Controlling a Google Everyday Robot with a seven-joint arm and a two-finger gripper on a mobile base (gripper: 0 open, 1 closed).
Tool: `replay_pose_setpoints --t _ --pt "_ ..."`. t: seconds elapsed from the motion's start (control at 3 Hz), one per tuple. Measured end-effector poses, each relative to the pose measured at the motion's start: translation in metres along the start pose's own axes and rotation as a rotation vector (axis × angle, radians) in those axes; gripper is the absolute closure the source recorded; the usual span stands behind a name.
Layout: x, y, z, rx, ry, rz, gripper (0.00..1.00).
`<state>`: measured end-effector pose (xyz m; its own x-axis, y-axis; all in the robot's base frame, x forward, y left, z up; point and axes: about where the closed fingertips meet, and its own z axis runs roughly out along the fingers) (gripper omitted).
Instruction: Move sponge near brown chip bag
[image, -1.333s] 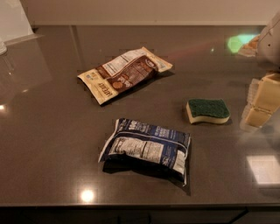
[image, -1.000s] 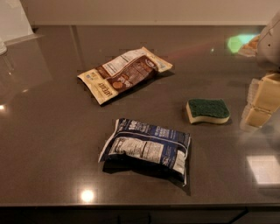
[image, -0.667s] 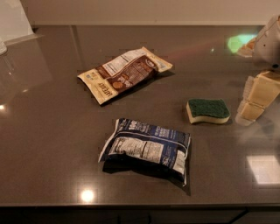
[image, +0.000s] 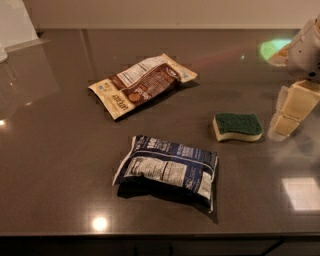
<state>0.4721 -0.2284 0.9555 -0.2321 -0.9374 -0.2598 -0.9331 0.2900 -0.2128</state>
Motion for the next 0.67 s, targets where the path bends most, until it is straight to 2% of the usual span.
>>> replay_pose_setpoints --t 0.67 --pt "0.022 -0.019 0.034 -0.072 -0.057 0.019 0.0"
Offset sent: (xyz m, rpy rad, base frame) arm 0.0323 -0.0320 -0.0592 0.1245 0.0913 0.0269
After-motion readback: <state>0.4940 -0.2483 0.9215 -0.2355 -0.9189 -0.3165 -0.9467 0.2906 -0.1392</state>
